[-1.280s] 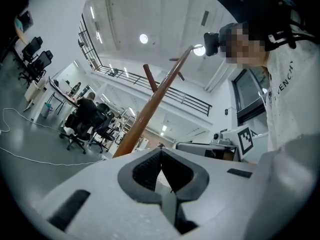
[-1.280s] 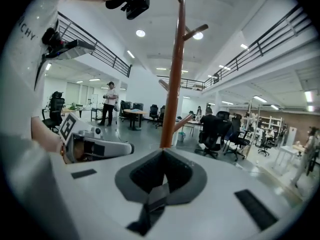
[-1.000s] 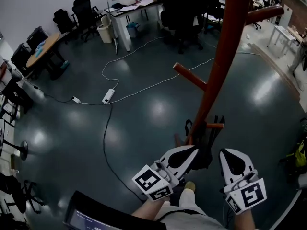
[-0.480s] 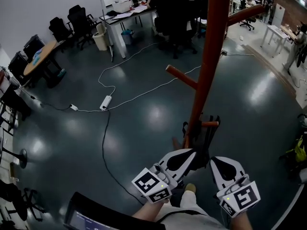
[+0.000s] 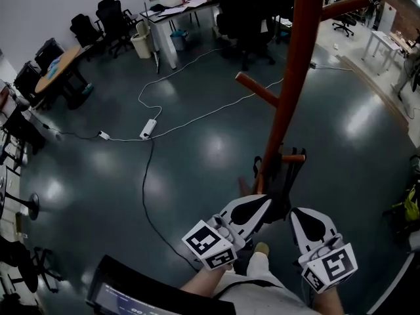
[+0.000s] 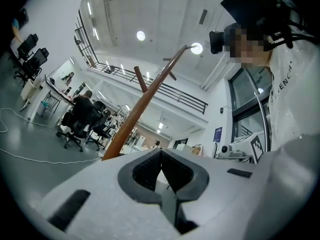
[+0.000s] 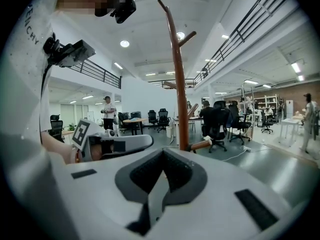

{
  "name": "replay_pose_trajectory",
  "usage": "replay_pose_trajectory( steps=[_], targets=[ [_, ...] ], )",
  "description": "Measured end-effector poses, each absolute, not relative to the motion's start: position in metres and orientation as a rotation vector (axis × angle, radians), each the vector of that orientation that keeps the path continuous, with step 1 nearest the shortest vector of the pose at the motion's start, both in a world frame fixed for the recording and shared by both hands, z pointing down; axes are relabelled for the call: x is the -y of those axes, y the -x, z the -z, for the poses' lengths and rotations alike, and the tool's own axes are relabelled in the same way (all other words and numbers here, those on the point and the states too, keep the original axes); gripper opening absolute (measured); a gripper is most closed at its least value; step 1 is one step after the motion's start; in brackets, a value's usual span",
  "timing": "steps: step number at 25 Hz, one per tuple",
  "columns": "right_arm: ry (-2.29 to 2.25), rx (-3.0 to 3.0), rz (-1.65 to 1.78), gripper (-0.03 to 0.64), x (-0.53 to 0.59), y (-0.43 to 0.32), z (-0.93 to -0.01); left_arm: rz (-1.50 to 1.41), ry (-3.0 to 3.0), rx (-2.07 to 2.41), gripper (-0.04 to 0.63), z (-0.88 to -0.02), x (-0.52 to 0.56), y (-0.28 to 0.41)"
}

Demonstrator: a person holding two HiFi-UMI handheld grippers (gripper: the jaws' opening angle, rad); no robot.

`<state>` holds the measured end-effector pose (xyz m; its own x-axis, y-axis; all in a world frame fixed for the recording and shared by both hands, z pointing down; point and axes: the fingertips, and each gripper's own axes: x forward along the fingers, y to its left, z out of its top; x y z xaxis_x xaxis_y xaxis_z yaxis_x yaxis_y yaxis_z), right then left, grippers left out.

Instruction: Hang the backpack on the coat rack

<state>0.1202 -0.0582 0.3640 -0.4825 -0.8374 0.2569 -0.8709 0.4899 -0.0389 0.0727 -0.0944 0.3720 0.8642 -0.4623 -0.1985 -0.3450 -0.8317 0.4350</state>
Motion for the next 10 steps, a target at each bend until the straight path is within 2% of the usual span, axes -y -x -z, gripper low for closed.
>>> replay_pose_trajectory(
  steps=[10],
  targets=[
    [-1.450,2.521,-0.275,0.017,0.066,-0.116,-0.377,0.417,-2.627,0.612,0.009,-0.381,0.102,-0.070]
  ],
)
